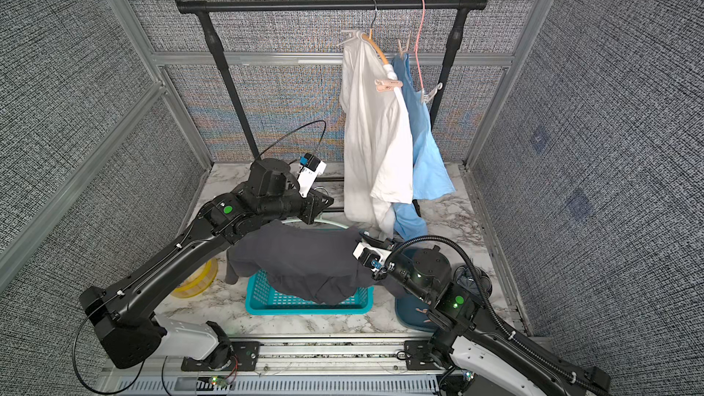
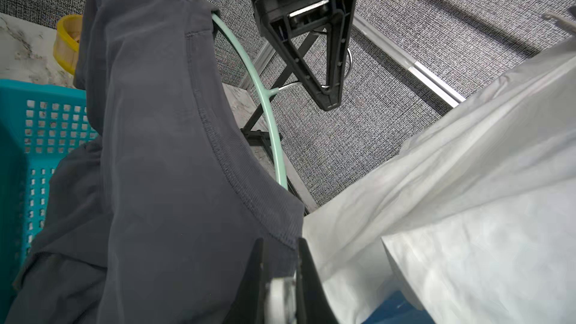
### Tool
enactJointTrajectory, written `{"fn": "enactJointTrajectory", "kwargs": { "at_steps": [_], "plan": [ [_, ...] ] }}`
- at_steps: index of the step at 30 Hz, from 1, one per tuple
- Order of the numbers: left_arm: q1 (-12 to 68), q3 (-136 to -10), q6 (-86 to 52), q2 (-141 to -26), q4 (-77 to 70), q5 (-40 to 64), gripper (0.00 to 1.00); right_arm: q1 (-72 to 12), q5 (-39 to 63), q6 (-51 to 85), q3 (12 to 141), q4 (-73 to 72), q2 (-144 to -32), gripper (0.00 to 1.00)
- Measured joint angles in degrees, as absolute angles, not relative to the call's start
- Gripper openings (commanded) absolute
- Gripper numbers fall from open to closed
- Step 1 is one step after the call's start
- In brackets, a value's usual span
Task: Use clothespins to secure the t-shirt on both sides of the hanger
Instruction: Clamp the T-shirt on the hanger, then place the hanger in the basket.
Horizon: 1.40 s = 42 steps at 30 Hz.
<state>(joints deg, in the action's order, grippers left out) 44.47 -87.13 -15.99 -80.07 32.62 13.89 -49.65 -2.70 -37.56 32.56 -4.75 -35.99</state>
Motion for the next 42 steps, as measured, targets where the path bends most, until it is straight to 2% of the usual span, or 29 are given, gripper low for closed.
{"fn": "enactJointTrajectory", "kwargs": {
  "at_steps": [5, 12, 15, 18, 20, 25, 28, 32, 37, 42],
  "plan": [
    [44.34, -85.58, -16.53, -79.05, 30.92, 13.80, 0.00, -49.74, -3.57, -37.32, 32.29, -4.45, -34.50, 0.28],
    [43.33, -83.55, -16.97, -78.59, 29.19, 13.82, 0.00, -49.74, -3.49, -37.17, 32.51, -3.62, -34.11, 0.29],
    [43.00, -83.42, -17.15, -78.56, 28.86, 14.13, 0.00, -49.74, -3.46, -37.19, 32.64, -3.16, -34.22, 0.35],
    [42.70, -83.33, -17.12, -78.56, 28.27, 14.13, 0.00, -49.74, -3.44, -37.12, 33.54, -2.44, -34.50, 0.47],
    [42.52, -83.09, -17.08, -78.56, 28.01, 13.67, 0.00, -49.74, -3.03, -36.34, 34.46, -1.10, -34.24, 0.59],
    [41.58, -81.43, -16.67, -78.87, 27.94, 12.32, 0.00, -49.78, -2.66, -32.32, 37.26, 2.02, -32.27, 0.76],
    [40.99, -80.60, -16.03, -79.81, 28.01, 12.14, 0.00, -49.78, -2.76, -27.88, 39.97, 5.50, -31.44, 0.77],
    [39.94, -79.90, -15.44, -81.67, 27.86, 13.02, 0.00, -49.82, -8.56, -15.27, 44.71, 12.19, -30.44, 0.76],
    [38.59, -78.43, -15.44, -83.88, 26.57, 15.40, 0.00, -49.78, -19.14, 7.88, 50.26, 26.35, -30.41, 0.61],
    [36.53, -77.10, -15.68, -86.21, 24.97, 16.97, 0.00, -49.60, -26.24, 34.15, 50.48, 45.23, -29.89, 0.54]
  ]
}}
